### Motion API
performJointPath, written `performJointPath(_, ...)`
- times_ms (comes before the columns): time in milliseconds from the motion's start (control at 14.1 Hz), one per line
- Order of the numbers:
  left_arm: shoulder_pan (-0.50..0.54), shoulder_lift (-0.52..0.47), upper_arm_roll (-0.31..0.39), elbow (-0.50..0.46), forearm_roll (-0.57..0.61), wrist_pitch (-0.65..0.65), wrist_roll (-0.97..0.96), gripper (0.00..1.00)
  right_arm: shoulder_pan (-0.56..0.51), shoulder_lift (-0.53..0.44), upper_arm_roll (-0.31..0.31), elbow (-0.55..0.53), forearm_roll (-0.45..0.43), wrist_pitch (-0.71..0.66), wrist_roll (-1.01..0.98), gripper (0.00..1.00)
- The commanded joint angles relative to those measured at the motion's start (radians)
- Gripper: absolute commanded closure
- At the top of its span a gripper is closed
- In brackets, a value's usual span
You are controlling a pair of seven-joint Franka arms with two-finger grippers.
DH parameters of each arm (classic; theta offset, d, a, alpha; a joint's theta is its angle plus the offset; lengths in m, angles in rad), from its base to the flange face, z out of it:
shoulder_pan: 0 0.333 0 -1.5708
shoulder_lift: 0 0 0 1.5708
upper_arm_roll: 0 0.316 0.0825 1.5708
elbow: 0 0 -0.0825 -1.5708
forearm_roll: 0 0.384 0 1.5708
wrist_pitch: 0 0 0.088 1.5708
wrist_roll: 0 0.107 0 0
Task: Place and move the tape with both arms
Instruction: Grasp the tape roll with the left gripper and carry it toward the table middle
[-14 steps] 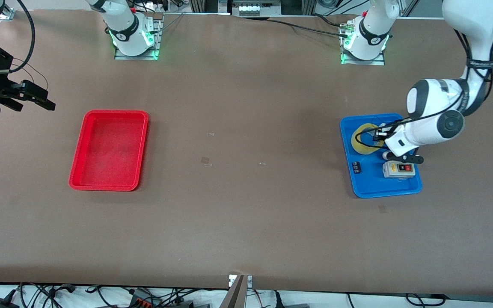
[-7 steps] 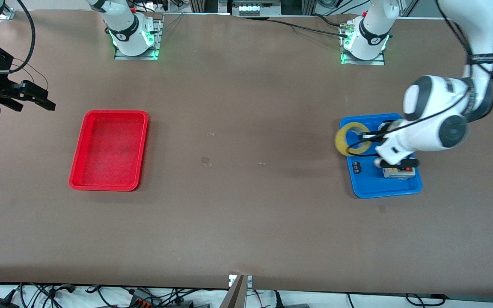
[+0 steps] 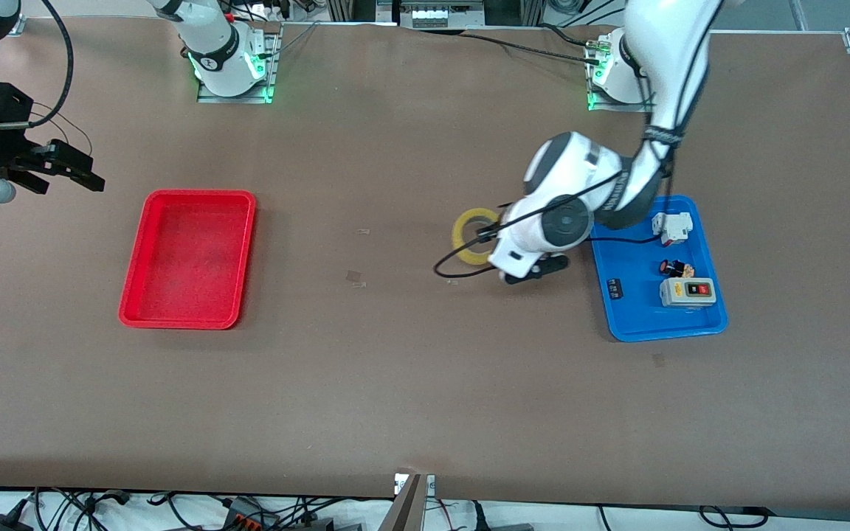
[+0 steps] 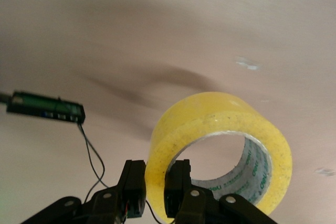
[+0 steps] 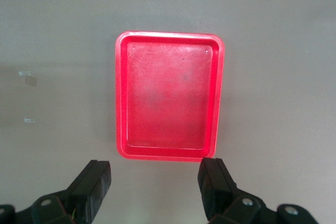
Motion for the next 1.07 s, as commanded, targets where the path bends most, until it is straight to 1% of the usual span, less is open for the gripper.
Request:
performJointPath(0, -0.097, 0.102, 0.015, 0.069, -0.037, 0.129, -0.116, 1.0, -0.009, 0.003, 0.004, 0.006, -0.008, 0.003, -0.008, 0.0)
performJointPath(71, -0.13, 0.124, 0.015, 0.069, -0.037, 0.187, -0.164, 1.0, -0.01, 0.012, 0.003, 0.015, -0.008, -0.003, -0.009, 0.0)
performJointPath(142, -0.147, 0.136, 0.015, 0.069, -0.036, 0.218, -0.192, 1.0, -0.01, 0.021, 0.003, 0.025, -0.01, -0.014, -0.011, 0.0)
performJointPath(213, -0.154, 0.141, 0.015, 0.069, -0.036, 0.223, -0.199, 0.96, -0.01, 0.022, 0.001, 0.025, -0.01, -0.024, -0.009, 0.0)
performJointPath(284, -0.151, 0.138, 0.015, 0.069, -0.031, 0.222, -0.187, 0.66, -0.009, 0.021, 0.001, 0.026, -0.01, -0.038, -0.003, 0.0)
performJointPath(355, -0.147, 0.135, 0.015, 0.069, -0.028, 0.219, -0.189, 0.2, -0.01, 0.024, 0.001, 0.026, -0.011, -0.04, 0.002, 0.0)
performJointPath(426, -0.153, 0.127, 0.015, 0.071, -0.027, 0.217, -0.199, 0.0, -0.01, 0.027, -0.001, 0.026, -0.011, -0.038, 0.005, 0.0)
performJointPath(568, -0.142, 0.081, 0.021, 0.066, -0.025, 0.17, -0.201, 0.0, -0.013, 0.03, -0.004, 0.026, -0.008, -0.035, 0.006, 0.0)
performJointPath(639, -0.136, 0.047, 0.032, 0.066, -0.024, 0.112, -0.2, 0.0, -0.016, 0.042, -0.004, 0.026, -0.007, -0.029, 0.008, 0.0)
performJointPath(710, -0.135, 0.003, 0.05, 0.062, -0.013, 0.054, -0.2, 0.0, -0.016, 0.05, -0.004, 0.026, -0.004, -0.026, 0.008, 0.0)
performJointPath(852, -0.119, -0.077, 0.101, 0.057, 0.044, -0.065, -0.184, 0.0, -0.006, 0.071, 0.002, 0.032, -0.008, -0.021, -0.01, 0.0)
performJointPath(923, -0.075, -0.108, 0.102, 0.057, 0.058, -0.111, -0.169, 0.0, -0.001, 0.079, 0.007, 0.032, -0.004, -0.02, -0.011, 0.0)
performJointPath(995, -0.037, -0.132, 0.101, 0.055, 0.058, -0.146, -0.122, 0.0, 0.022, 0.12, 0.007, 0.032, 0.002, -0.02, -0.009, 0.0)
